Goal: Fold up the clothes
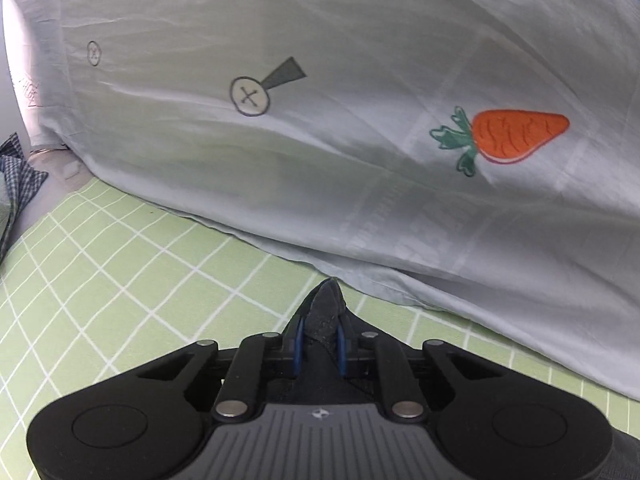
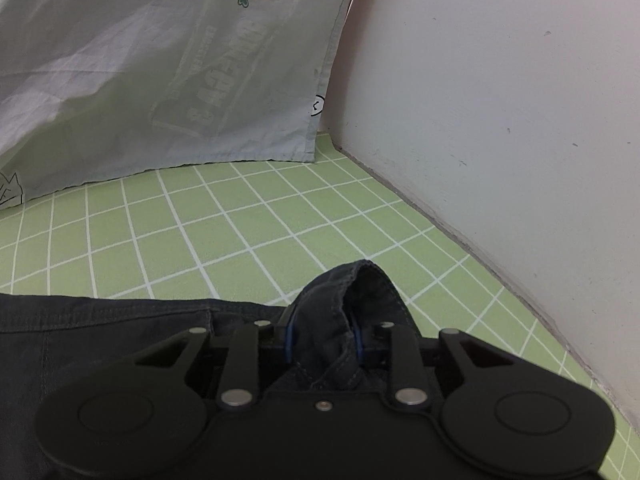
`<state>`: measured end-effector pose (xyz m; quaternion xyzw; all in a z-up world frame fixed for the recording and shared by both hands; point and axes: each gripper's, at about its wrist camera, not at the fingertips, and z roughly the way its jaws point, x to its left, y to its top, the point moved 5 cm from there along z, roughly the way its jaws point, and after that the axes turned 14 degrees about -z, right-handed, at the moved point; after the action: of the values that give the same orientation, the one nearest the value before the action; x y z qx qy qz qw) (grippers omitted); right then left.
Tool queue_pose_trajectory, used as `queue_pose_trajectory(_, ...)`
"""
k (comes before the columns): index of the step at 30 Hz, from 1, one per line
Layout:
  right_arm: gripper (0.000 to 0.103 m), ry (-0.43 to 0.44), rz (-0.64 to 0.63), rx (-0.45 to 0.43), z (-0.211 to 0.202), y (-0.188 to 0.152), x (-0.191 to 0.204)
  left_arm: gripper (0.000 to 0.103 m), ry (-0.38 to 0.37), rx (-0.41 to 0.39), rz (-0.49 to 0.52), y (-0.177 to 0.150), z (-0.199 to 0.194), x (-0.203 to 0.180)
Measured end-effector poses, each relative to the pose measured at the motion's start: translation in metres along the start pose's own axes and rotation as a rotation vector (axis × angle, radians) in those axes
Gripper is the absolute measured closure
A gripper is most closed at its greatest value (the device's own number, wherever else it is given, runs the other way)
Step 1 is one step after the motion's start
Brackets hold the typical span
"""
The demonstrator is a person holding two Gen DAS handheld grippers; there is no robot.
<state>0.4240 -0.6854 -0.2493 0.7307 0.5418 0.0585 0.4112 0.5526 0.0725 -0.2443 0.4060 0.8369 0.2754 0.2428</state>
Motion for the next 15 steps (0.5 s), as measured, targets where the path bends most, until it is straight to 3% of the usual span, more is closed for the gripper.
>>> queue_pose_trajectory(2, 0.077, 0.003, -0.01, -0.009, 0.006, 0.005, 0.0, 0.084, 0.042, -0.024, -0.014, 0.0, -0.004, 0.008)
queue_pose_trajectory(5, 0.077, -0.013, -0.058, -0.017, 0.016, 0.014, 0.004, 0.083, 0.068, -0.018, 0.058, -0.007, 0.002, 0.004)
queue_pose_trajectory(8, 0.071, -0.031, -0.083, -0.003, 0.02, 0.021, 0.004, 0.079, 0.082, -0.004, -0.001, 0.0, 0.001, 0.009)
queue_pose_trajectory(11, 0.06, -0.052, -0.148, -0.005, 0.016, 0.024, 0.002, 0.075, 0.073, 0.024, -0.057, 0.008, -0.002, 0.015)
queue_pose_trajectory(14, 0.041, -0.083, -0.225, -0.034, 0.001, 0.028, -0.002, 0.072, 0.03, 0.021, -0.019, 0.012, -0.013, 0.016)
queue_pose_trajectory(15, 0.029, -0.085, -0.224, -0.046, -0.005, 0.03, -0.005, 0.07, 0.022, 0.021, -0.004, 0.013, -0.016, 0.017)
